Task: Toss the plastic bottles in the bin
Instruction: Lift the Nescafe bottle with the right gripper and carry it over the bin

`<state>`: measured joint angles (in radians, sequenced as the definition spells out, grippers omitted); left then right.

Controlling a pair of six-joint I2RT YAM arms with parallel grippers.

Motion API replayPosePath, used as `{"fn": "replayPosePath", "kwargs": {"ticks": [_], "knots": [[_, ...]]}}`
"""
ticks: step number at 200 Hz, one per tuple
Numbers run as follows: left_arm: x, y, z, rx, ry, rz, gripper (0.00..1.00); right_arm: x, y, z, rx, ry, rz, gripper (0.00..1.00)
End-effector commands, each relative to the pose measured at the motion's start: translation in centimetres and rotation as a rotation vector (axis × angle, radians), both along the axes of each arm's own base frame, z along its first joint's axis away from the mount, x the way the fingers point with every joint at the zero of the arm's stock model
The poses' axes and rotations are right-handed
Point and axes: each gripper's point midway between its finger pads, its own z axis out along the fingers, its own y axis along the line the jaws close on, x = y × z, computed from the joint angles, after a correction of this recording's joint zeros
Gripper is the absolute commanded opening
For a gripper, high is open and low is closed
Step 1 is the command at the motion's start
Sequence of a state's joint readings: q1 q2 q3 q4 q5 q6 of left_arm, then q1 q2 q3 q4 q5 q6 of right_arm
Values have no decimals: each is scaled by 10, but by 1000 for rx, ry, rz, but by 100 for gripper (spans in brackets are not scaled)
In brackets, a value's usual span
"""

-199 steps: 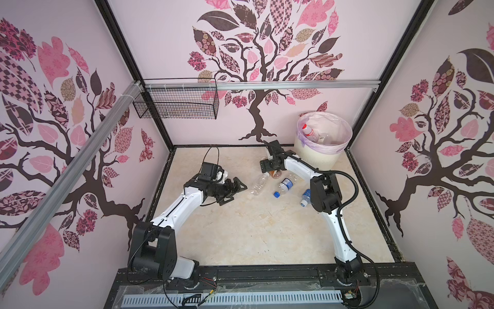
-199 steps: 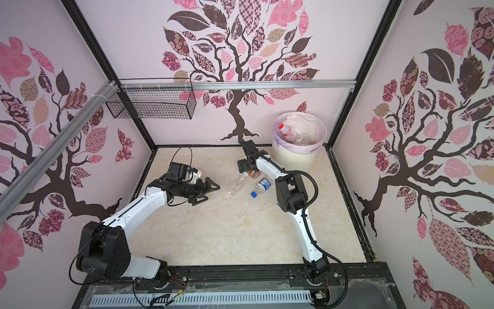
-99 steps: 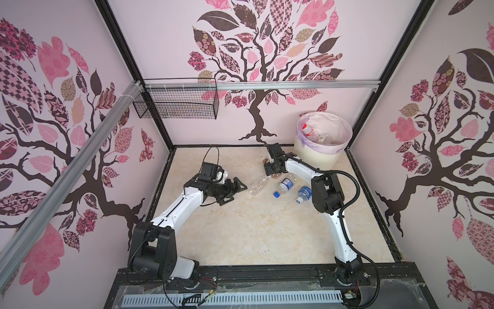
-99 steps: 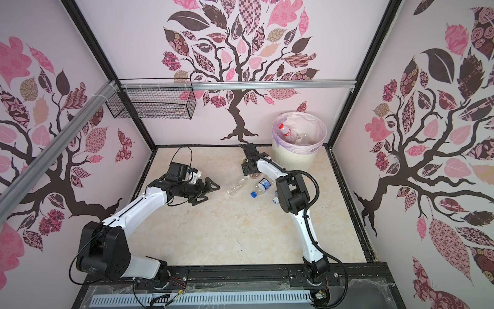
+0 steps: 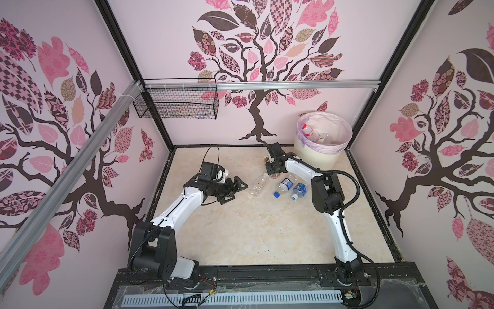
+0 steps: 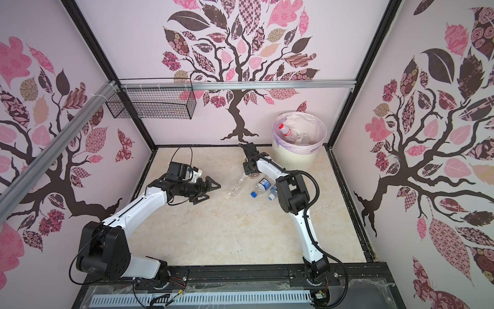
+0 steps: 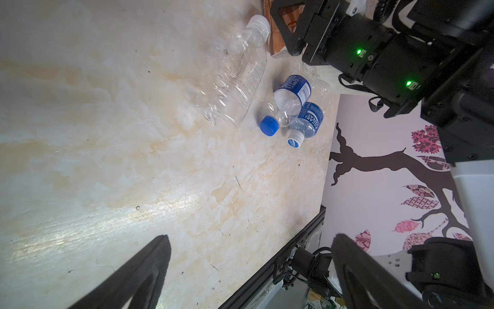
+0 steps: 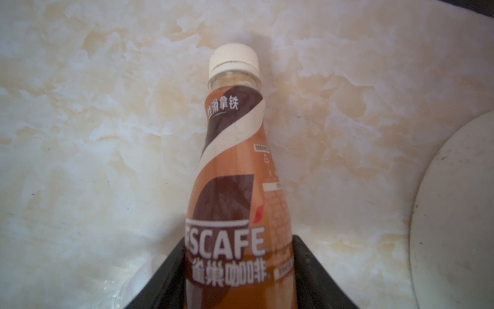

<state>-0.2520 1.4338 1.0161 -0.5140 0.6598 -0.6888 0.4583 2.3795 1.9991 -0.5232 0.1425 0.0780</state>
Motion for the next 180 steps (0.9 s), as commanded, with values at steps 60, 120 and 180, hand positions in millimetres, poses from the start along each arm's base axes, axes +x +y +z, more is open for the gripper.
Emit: {"fn": "replayPosePath", "kwargs": {"ticks": [60, 120, 180], "knots": [[10, -1, 36, -34, -106, 26, 98, -5, 3, 107, 93, -122, 0, 46], [19, -2, 68, -44, -189, 44, 98, -28, 1, 185, 147, -213, 18, 44], [34, -24, 113, -49, -310, 12, 98, -63, -28, 291, 196, -389, -22, 44]]}}
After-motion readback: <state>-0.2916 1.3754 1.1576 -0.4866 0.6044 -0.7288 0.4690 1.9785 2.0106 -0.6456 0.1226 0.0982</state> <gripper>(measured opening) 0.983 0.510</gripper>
